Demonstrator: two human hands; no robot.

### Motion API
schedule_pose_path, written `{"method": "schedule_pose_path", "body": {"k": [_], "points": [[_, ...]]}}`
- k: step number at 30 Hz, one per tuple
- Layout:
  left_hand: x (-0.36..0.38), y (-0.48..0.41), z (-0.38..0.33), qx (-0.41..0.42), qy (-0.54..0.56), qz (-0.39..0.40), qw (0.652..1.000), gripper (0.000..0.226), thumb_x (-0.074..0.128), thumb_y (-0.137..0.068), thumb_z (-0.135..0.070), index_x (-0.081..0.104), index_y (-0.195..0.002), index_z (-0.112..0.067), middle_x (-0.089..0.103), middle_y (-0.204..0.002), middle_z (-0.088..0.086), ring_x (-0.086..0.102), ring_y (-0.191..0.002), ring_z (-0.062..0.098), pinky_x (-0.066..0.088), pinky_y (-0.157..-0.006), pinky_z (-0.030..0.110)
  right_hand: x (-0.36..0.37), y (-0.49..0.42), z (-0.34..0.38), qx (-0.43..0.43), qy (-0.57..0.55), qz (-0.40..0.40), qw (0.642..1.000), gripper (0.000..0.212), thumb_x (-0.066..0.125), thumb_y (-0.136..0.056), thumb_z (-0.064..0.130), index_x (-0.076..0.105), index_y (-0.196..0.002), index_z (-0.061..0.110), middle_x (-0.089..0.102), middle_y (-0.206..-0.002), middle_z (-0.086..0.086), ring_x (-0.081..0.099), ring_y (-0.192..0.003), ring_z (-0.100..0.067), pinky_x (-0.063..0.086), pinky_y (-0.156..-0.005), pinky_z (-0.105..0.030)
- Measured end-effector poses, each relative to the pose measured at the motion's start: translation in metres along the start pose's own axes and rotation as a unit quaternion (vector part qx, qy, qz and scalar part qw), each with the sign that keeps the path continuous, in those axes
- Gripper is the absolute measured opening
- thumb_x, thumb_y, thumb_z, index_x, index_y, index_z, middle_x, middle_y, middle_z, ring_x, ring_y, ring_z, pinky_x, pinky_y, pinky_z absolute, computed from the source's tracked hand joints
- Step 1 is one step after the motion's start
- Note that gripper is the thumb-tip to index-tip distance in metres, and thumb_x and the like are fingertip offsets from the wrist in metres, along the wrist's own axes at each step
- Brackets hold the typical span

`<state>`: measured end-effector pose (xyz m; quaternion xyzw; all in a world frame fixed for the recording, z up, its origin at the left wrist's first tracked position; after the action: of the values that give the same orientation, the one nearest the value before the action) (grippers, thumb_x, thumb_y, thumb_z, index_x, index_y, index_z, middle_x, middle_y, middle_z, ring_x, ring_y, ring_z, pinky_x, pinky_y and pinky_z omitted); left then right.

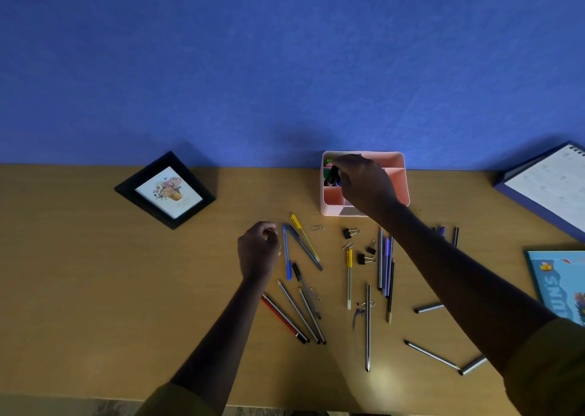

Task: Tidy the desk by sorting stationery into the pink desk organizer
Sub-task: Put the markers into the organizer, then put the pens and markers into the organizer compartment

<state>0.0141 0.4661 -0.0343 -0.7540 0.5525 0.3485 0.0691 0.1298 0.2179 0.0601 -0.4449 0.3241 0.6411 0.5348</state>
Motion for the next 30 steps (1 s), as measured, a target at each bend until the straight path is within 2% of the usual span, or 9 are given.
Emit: {"method": "schedule_pose_path", "body": {"k": [4, 7, 10, 13, 14, 17, 20, 26, 30], "points": [[0.0, 0.002, -0.002, 0.004, -0.021, -0.001, 1.0, 0.023, 0.064, -0.103, -0.011, 0.079, -0.12, -0.007, 0.082, -0.109, 0.01, 0.081, -0.086, 0.024, 0.068, -0.077, 0.049, -0.019, 0.02, 0.006, -0.012, -0.035, -0.101, 0.994, 0.03, 0.062, -0.105, 0.007, 0.069, -0.134, 0.008, 0.073, -0.132, -0.011, 0.075, -0.11, -0.032, 0.065, -0.086, -0.044], [0.003, 0.004, -0.002, 0.002, -0.04, 0.006, 0.999, 0.022, 0.068, -0.1, -0.012, 0.079, -0.117, -0.007, 0.082, -0.103, 0.011, 0.08, -0.084, 0.025, 0.067, -0.075, 0.045, -0.021, 0.054, 0.016, -0.018, -0.063, -0.158, 0.985, 0.026, 0.061, -0.106, 0.01, 0.07, -0.13, 0.006, 0.073, -0.127, -0.012, 0.073, -0.112, -0.028, 0.064, -0.089, -0.04], [0.009, 0.006, 0.003, -0.02, -0.073, 0.019, 0.997, 0.024, 0.075, -0.095, -0.019, 0.08, -0.116, -0.007, 0.082, -0.105, 0.009, 0.078, -0.088, 0.023, 0.063, -0.071, 0.037, 0.003, 0.091, 0.024, -0.016, -0.082, -0.129, 0.988, 0.024, 0.06, -0.107, 0.013, 0.07, -0.128, 0.007, 0.072, -0.126, -0.01, 0.07, -0.117, -0.022, 0.063, -0.096, -0.038], [0.014, 0.008, 0.011, -0.045, -0.104, 0.033, 0.993, 0.028, 0.083, -0.09, -0.032, 0.081, -0.101, -0.006, 0.082, -0.093, 0.008, 0.072, -0.078, 0.018, 0.044, -0.057, 0.026, 0.028, 0.125, 0.028, -0.009, -0.124, -0.105, 0.987, 0.02, 0.067, -0.102, 0.004, 0.074, -0.121, 0.006, 0.075, -0.118, -0.009, 0.072, -0.109, -0.018, 0.064, -0.087, -0.034], [0.016, 0.008, 0.013, -0.051, -0.108, 0.035, 0.992, 0.031, 0.085, -0.087, -0.035, 0.081, -0.095, -0.006, 0.081, -0.088, 0.008, 0.071, -0.074, 0.019, 0.043, -0.056, 0.027, 0.037, 0.135, 0.029, -0.006, -0.132, -0.097, 0.987, 0.02, 0.069, -0.1, 0.002, 0.075, -0.119, 0.006, 0.075, -0.115, -0.009, 0.072, -0.105, -0.016, 0.064, -0.084, -0.032], [0.02, 0.009, 0.022, -0.072, -0.103, 0.044, 0.991, 0.03, 0.088, -0.083, -0.039, 0.08, -0.083, -0.01, 0.079, -0.076, 0.005, 0.074, -0.071, 0.021, 0.056, -0.066, 0.031, 0.058, 0.157, 0.032, 0.002, -0.144, -0.067, 0.987, 0.021, 0.069, -0.099, -0.001, 0.075, -0.117, 0.008, 0.076, -0.111, -0.005, 0.072, -0.1, -0.011, 0.064, -0.078, -0.029], [0.021, 0.007, 0.023, -0.069, -0.105, 0.047, 0.991, 0.028, 0.087, -0.083, -0.036, 0.079, -0.075, -0.01, 0.077, -0.069, 0.005, 0.074, -0.066, 0.023, 0.057, -0.067, 0.03, 0.072, 0.171, 0.032, 0.009, -0.145, -0.043, 0.988, 0.02, 0.067, -0.1, 0.002, 0.075, -0.117, 0.011, 0.076, -0.113, -0.004, 0.072, -0.1, -0.009, 0.063, -0.078, -0.027], [0.023, 0.002, 0.023, -0.077, -0.135, 0.069, 0.985, 0.018, 0.072, -0.082, -0.018, 0.077, -0.068, -0.006, 0.074, -0.064, 0.011, 0.074, -0.065, 0.029, 0.065, -0.071, 0.044, 0.086, 0.181, 0.037, 0.019, -0.13, -0.004, 0.991, 0.021, 0.068, -0.1, 0.004, 0.075, -0.117, 0.014, 0.075, -0.113, -0.001, 0.07, -0.101, -0.007, 0.06, -0.079, -0.02], [0.024, 0.002, 0.029, -0.093, -0.114, 0.081, 0.986, 0.015, 0.072, -0.078, -0.017, 0.078, -0.066, -0.01, 0.074, -0.06, 0.005, 0.076, -0.063, 0.024, 0.066, -0.071, 0.041, 0.089, 0.18, 0.043, 0.022, -0.133, 0.007, 0.991, 0.02, 0.069, -0.1, 0.006, 0.076, -0.118, 0.013, 0.075, -0.113, -0.001, 0.07, -0.1, -0.008, 0.058, -0.078, -0.018]]}}
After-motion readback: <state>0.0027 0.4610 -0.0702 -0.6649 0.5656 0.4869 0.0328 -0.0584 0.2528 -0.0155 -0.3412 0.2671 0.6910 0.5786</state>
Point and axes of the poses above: each hand's wrist, its own y-axis away from the middle knuckle, its own x-axis out of the palm, z = x × y, the point moved 8 cm from there along -y, towards the middle knuckle
